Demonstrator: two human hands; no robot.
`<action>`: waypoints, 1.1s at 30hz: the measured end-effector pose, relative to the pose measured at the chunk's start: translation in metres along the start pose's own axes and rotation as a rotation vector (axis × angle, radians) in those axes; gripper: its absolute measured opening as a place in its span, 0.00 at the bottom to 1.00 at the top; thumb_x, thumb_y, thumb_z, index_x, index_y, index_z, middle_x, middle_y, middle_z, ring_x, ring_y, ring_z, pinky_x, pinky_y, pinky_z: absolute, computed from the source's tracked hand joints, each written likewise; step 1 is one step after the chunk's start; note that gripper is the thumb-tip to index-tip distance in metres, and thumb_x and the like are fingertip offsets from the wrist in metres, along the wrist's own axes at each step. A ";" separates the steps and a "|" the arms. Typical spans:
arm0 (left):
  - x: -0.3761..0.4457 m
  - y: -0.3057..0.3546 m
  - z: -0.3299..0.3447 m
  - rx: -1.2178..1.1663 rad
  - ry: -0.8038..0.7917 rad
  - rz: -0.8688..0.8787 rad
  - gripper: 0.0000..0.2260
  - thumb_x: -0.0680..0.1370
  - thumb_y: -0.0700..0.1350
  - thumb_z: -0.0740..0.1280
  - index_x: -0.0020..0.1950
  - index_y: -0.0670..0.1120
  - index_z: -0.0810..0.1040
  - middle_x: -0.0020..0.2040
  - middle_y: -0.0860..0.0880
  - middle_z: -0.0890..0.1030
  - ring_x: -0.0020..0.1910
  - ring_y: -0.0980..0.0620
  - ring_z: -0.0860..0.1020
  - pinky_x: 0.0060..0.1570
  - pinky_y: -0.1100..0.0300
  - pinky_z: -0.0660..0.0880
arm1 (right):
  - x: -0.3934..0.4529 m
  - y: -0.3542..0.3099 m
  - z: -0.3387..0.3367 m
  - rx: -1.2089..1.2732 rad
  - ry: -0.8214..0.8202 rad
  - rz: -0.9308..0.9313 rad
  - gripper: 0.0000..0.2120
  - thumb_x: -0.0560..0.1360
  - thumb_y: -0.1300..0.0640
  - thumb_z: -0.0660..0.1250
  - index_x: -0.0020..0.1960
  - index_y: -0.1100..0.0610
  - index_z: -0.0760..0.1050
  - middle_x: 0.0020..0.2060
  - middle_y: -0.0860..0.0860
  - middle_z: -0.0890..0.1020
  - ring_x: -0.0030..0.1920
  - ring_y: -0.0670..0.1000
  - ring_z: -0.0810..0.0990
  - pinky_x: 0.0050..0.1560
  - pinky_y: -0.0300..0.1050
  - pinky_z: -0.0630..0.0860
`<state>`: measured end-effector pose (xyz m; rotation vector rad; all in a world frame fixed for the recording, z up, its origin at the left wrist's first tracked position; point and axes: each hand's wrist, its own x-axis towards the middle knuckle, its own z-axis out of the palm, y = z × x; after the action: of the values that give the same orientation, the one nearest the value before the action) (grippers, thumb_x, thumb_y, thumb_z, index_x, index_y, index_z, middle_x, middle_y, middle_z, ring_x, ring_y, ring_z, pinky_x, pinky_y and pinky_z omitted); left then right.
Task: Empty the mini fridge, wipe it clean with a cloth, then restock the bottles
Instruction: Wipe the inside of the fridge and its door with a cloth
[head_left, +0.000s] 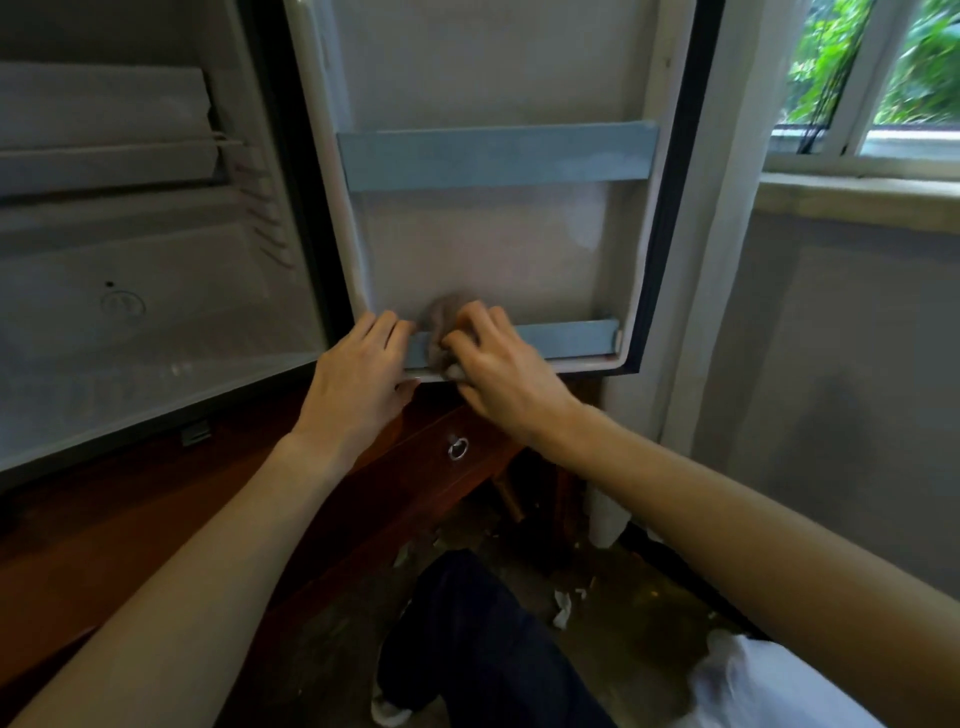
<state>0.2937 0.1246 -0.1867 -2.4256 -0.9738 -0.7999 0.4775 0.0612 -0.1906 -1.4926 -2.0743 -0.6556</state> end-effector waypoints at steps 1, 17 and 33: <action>0.000 0.000 0.000 -0.005 0.008 0.006 0.23 0.69 0.44 0.79 0.61 0.44 0.75 0.55 0.47 0.75 0.58 0.47 0.74 0.44 0.55 0.78 | 0.006 -0.011 0.005 0.002 -0.006 -0.005 0.17 0.72 0.60 0.71 0.59 0.62 0.74 0.62 0.58 0.69 0.59 0.57 0.69 0.51 0.50 0.79; 0.001 -0.003 -0.001 0.007 0.000 0.016 0.24 0.69 0.46 0.80 0.60 0.44 0.75 0.54 0.49 0.75 0.56 0.49 0.75 0.37 0.55 0.77 | -0.055 0.085 -0.043 -0.145 0.018 0.083 0.14 0.72 0.58 0.71 0.55 0.61 0.74 0.56 0.58 0.71 0.52 0.58 0.72 0.45 0.53 0.78; 0.002 0.002 0.009 -0.046 0.040 -0.034 0.21 0.70 0.43 0.77 0.59 0.44 0.74 0.54 0.48 0.75 0.56 0.47 0.74 0.41 0.54 0.78 | 0.030 -0.030 0.017 0.049 0.058 0.059 0.15 0.68 0.67 0.70 0.55 0.64 0.74 0.57 0.59 0.72 0.54 0.59 0.72 0.43 0.52 0.80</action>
<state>0.2999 0.1291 -0.1925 -2.4283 -0.9946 -0.8884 0.4386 0.0854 -0.1871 -1.4840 -1.9804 -0.6138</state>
